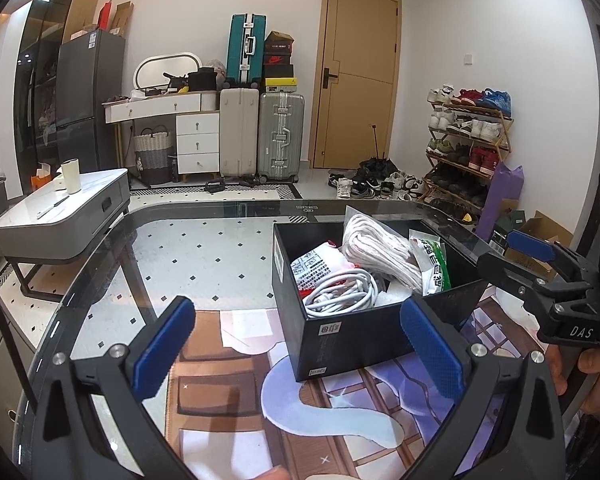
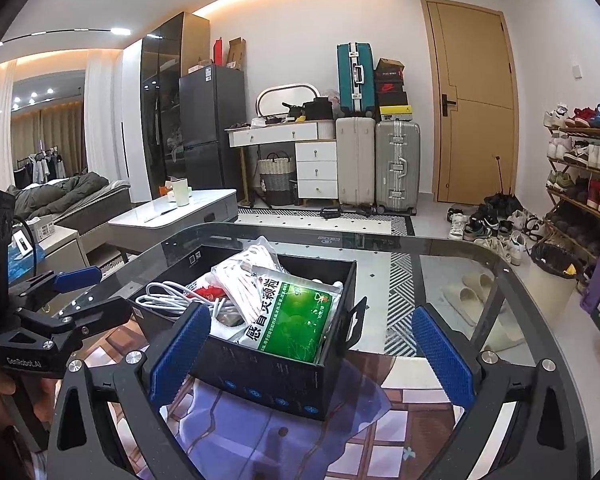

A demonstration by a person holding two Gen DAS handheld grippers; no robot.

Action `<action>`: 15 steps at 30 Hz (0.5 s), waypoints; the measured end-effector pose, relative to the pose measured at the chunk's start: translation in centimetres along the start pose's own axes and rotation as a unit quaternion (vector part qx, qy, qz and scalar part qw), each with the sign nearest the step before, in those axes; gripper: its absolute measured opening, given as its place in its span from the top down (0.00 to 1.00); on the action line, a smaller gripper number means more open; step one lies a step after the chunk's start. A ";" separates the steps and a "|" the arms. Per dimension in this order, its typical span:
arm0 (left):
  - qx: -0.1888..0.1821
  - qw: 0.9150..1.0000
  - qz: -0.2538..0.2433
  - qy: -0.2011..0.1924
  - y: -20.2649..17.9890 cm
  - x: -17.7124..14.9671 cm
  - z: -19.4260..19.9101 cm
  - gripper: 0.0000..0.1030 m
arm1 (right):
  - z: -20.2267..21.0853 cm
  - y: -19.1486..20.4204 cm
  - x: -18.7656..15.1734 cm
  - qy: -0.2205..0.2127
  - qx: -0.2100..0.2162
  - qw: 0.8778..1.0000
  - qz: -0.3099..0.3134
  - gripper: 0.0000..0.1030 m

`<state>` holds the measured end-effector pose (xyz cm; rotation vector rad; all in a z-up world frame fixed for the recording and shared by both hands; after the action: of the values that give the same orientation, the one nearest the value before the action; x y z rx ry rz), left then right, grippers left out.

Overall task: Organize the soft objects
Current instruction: 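Withdraw both open grippers up and away from the box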

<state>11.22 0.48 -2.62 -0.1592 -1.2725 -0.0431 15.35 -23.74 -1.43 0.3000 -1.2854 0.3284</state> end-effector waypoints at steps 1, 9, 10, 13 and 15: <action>0.000 1.000 0.000 0.000 0.0 0.0 0.1 0.00 | 0.0 0.0 0.0 0.000 0.000 1.000 -0.001 0.01; 0.000 1.000 0.001 -0.001 0.1 0.0 0.2 0.00 | 0.0 0.1 -0.2 0.002 0.002 1.000 -0.001 0.01; 0.000 1.000 0.000 -0.001 0.0 -0.1 0.2 0.00 | -0.1 0.1 -0.3 0.003 0.003 1.000 0.000 0.01; 0.000 1.000 -0.005 -0.002 -0.2 -0.1 0.3 0.00 | -0.3 0.1 -0.5 0.006 0.003 1.000 -0.001 0.01; 0.002 1.000 -0.009 -0.004 -0.3 0.0 0.3 0.00 | -0.3 0.1 -0.5 0.006 0.003 1.000 -0.001 0.01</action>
<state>10.87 0.22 -2.53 -0.1449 -1.2823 -0.0548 15.44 -23.54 -2.03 0.3033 -1.2732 0.3316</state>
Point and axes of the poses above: each gripper's, at about its wrist camera, not at the fingertips, and z roughly against the way its jaws point, y to its left, x to its top, the point moved 6 cm from there along -z, roughly the way its jaws point, and after that the axes turned 11 degrees about -y, right-handed, at the moved point
